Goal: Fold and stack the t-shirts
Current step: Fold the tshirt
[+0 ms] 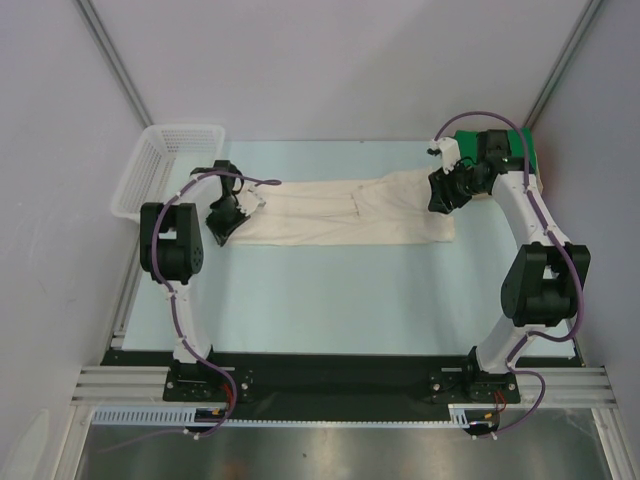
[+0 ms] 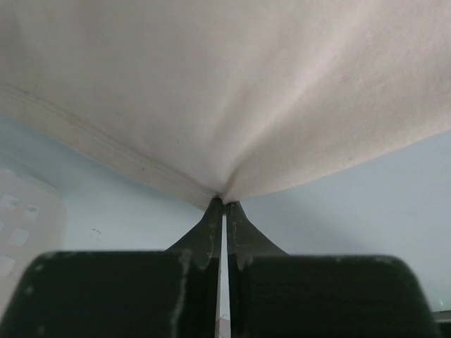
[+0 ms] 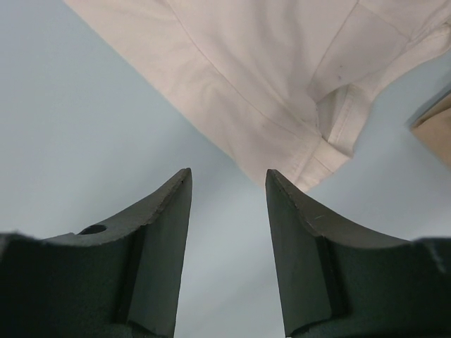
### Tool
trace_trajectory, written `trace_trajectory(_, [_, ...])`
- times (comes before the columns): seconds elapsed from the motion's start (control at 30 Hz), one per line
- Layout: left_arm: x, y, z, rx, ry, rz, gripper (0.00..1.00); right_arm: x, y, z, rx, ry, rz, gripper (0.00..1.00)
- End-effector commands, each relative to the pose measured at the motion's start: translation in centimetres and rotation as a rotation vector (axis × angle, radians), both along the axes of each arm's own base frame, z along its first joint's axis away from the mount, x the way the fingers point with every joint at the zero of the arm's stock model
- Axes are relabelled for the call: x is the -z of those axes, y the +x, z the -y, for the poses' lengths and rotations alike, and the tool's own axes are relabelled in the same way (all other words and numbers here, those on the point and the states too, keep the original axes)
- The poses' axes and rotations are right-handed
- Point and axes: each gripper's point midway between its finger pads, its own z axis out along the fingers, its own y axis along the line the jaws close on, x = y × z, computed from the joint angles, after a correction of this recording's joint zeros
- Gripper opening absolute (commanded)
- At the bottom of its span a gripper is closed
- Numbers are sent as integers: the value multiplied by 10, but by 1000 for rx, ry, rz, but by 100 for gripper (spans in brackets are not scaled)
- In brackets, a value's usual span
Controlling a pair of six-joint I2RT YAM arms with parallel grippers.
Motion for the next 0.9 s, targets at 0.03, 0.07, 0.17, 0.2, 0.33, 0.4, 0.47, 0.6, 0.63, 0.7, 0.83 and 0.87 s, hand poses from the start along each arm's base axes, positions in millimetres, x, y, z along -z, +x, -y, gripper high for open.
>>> trace_trajectory(0.03, [21, 0, -7, -9, 20, -11, 0, -20, 3, -2, 6, -3, 68, 51])
trace_trajectory(0.07, [19, -2, -5, -12, 15, -8, 1, -21, 4, -1, 7, -6, 70, 51])
trace_trajectory(0.17, [2, -17, 2, -31, -22, 5, 0, -19, 5, 0, 20, -7, 70, 50])
trace_trajectory(0.2, [-2, -24, 5, -34, -35, 6, 0, -17, 7, 0, 24, -5, 67, 50])
trace_trajectory(0.33, [-12, -68, 11, -24, -44, -29, 0, -12, 18, -2, 41, 3, 66, 50])
trace_trajectory(0.4, [-15, -96, 17, -23, -71, -61, 0, -11, 25, -2, 53, 11, 63, 50])
trace_trajectory(0.47, [-12, -125, 24, -14, -83, -109, 0, -9, 36, -3, 60, 19, 61, 50])
trace_trajectory(0.6, [-17, -170, 34, 9, -89, -165, 0, 1, 55, -16, 62, 23, 48, 50])
trace_trajectory(0.63, [-23, -178, 38, 25, -87, -164, 0, 5, 59, -17, 74, 20, 42, 50])
trace_trajectory(0.7, [-24, -194, 42, 29, -90, -186, 0, 18, 67, -29, 59, 14, 24, 50])
trace_trajectory(0.83, [-31, -213, 49, 52, -85, -193, 1, 53, 79, -47, 51, -39, -14, 49])
trace_trajectory(0.87, [-34, -217, 49, 55, -86, -195, 1, 60, 83, -50, 60, -47, -17, 49])
